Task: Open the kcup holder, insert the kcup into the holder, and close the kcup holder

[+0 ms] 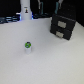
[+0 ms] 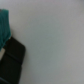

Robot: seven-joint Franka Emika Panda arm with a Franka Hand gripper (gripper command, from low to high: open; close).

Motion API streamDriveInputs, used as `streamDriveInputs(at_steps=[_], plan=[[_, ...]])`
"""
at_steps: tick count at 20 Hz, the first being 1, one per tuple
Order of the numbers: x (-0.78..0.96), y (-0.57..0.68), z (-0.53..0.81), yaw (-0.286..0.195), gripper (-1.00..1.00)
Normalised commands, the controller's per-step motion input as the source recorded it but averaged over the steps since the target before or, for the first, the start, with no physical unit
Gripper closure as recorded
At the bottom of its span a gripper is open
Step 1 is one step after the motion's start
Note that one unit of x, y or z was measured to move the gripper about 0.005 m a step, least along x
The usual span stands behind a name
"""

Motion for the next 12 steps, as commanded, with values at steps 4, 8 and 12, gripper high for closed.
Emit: streamDriveInputs(at_steps=[4, 8, 12], plan=[[-0.19, 0.68, 0.01, -0.211, -1.00], [-0.23, 0.69, 0.00, -0.195, -1.00], [-0.24, 0.69, -0.05, -0.191, -1.00]])
